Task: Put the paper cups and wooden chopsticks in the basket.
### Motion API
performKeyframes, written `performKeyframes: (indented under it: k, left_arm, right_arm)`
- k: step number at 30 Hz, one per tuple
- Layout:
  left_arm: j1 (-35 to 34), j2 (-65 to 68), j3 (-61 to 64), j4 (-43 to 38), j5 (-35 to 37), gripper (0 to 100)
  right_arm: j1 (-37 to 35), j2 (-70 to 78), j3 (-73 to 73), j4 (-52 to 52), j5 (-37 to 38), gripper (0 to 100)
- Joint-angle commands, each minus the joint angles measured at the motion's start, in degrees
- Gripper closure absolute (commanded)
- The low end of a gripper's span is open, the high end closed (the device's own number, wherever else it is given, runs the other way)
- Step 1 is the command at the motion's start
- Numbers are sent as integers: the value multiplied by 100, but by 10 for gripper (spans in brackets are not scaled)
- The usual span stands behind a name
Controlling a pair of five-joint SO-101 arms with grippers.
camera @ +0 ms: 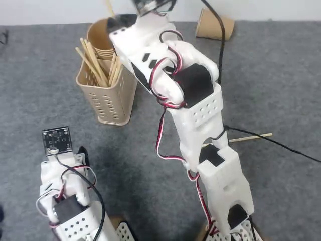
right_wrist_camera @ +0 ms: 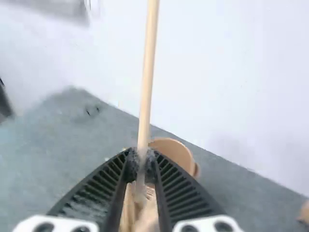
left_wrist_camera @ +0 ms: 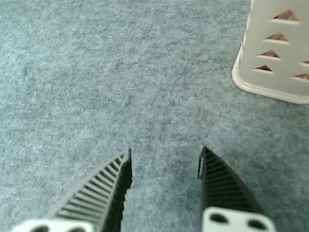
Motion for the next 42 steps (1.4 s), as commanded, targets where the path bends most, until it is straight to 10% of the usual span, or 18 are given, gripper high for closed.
performKeyframes:
  k: [1, 35, 42]
  left_arm:
    - [26, 26, -13, -114, -70, 791]
    - [53, 26, -13, -114, -70, 791]
    - [53, 26, -13, -114, -70, 791]
  right_arm:
    - [-242, 110, -202, -224, -220, 993]
    - [-523, 2457, -202, 567, 18, 991]
    - [-541, 2193, -193, 822, 18, 780]
